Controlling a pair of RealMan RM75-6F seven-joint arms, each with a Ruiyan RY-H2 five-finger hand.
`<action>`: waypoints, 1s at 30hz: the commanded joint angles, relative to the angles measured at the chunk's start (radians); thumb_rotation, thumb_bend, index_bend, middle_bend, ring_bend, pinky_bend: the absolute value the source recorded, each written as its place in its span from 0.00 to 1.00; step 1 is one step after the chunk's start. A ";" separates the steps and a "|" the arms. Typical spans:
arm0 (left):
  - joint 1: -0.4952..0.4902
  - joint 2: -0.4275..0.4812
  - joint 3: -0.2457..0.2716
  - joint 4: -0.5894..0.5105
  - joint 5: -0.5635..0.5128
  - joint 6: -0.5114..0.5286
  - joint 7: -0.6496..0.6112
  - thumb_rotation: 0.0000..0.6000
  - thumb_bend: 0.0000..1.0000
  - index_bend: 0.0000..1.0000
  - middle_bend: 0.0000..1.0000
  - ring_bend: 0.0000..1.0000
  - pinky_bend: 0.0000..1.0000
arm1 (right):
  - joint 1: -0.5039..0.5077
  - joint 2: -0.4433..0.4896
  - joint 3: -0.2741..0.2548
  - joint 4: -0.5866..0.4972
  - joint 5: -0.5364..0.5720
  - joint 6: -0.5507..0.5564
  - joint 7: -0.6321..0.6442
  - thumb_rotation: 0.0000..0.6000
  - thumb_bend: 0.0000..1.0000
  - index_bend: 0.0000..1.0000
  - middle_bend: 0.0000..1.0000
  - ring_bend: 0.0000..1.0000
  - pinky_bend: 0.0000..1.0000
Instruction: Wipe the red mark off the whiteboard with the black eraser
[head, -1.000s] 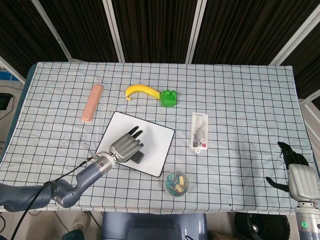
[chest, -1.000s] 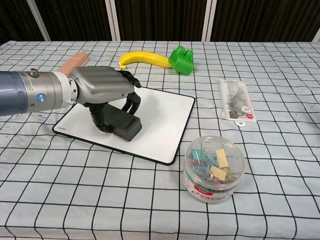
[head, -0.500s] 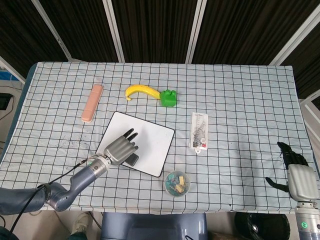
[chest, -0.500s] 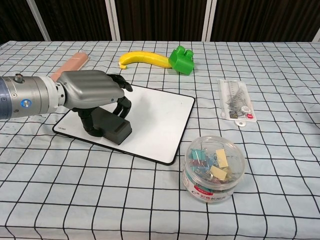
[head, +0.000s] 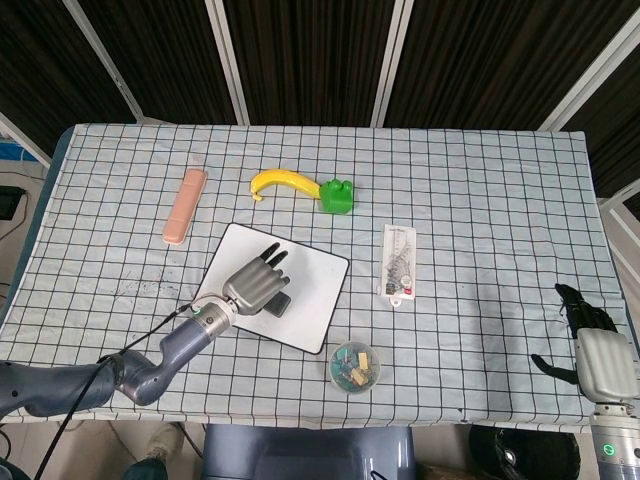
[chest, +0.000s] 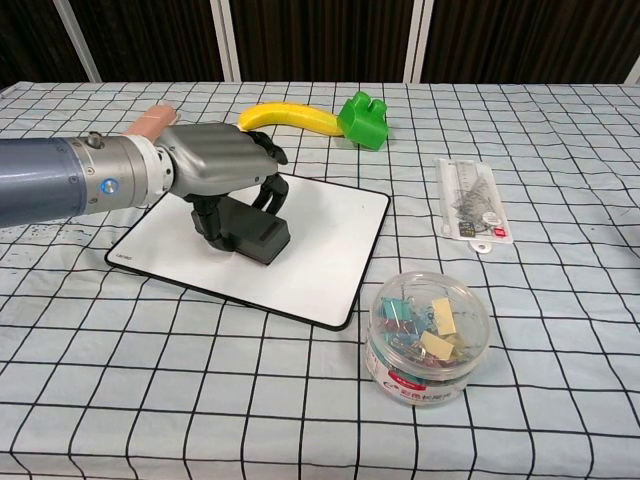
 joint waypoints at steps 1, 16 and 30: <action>-0.008 -0.022 -0.012 0.024 -0.009 -0.002 -0.005 1.00 0.21 0.44 0.49 0.06 0.01 | -0.001 0.000 0.000 0.000 0.001 0.000 0.002 1.00 0.06 0.10 0.12 0.22 0.22; 0.038 0.094 0.057 -0.085 0.034 0.001 -0.041 1.00 0.21 0.44 0.49 0.06 0.01 | 0.000 0.001 -0.001 -0.001 -0.003 0.000 0.003 1.00 0.06 0.10 0.12 0.22 0.22; 0.082 0.249 0.075 -0.190 0.039 0.060 -0.051 1.00 0.21 0.44 0.49 0.06 0.01 | -0.001 -0.001 -0.001 -0.004 -0.004 0.003 -0.003 1.00 0.06 0.10 0.12 0.22 0.22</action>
